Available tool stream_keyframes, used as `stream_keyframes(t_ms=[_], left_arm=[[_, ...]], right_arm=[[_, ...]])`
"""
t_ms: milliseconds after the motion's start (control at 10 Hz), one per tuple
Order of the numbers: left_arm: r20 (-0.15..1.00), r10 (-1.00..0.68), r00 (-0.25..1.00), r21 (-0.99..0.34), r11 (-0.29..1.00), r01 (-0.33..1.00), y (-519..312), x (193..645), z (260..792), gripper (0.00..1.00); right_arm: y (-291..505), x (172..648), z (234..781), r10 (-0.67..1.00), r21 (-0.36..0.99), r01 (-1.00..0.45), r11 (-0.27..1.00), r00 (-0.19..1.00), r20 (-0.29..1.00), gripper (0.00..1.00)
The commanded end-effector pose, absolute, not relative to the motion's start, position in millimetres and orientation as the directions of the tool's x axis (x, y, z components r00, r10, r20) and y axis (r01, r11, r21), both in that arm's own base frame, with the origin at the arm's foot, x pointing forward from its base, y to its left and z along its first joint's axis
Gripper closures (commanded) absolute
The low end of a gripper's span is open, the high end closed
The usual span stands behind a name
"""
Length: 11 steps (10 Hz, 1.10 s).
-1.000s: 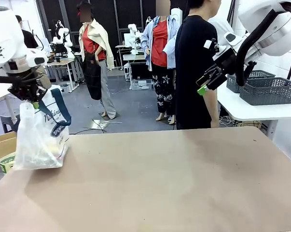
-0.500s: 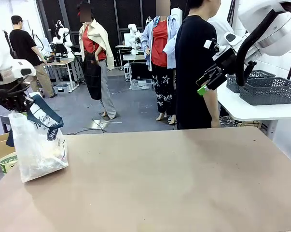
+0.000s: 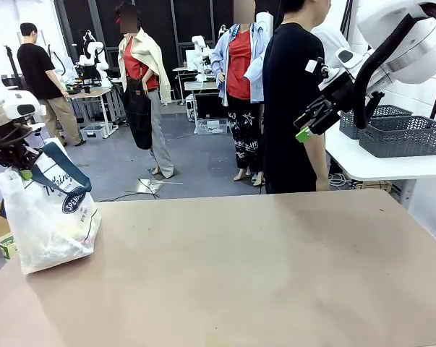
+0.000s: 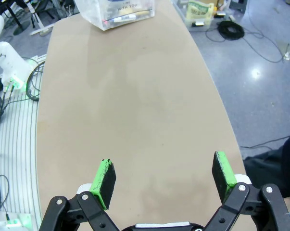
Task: Transfer purchased items from the store into the shopping bag.
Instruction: Move the Reusable shopping bag to the right side of the table.
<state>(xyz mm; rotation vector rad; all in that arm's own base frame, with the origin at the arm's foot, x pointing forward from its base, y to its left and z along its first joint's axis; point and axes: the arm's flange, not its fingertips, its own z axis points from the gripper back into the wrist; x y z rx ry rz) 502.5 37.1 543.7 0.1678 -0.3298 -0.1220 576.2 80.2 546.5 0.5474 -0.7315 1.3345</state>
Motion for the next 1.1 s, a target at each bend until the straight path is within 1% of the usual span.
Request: stream_keyframes(t_ms=[0,200,300,400,800,1000], left_arm=[[0.322,-0.188,0.928,0.165,0.976,0.14,49,493,551,1.0],[0.271,-0.217,0.938,0.174,0.969,0.174,47,496,544,1.0],[0.242,-0.176,0.954,0.18,0.974,0.134,37,502,538,1.0],[0.294,-0.194,0.936,0.182,0.973,0.144,44,499,544,1.0],[0.279,-0.196,0.94,0.181,0.972,0.149,42,501,541,1.0],[0.282,-0.208,0.937,0.183,0.97,0.16,31,507,544,0.61]], right_arm=[[81,572,543,0.667,-0.053,-0.984,0.173,0.077,0.741,0.0],[81,572,543,0.667,-0.053,-0.984,0.173,0.077,0.741,0.0],[81,572,543,0.667,-0.053,-0.984,0.173,0.077,0.741,0.0],[81,572,543,0.667,-0.053,-0.984,0.173,0.077,0.741,0.0],[81,572,543,0.667,-0.053,-0.984,0.173,0.077,0.741,0.0],[81,572,543,0.667,-0.053,-0.984,0.173,0.077,0.741,0.0]])
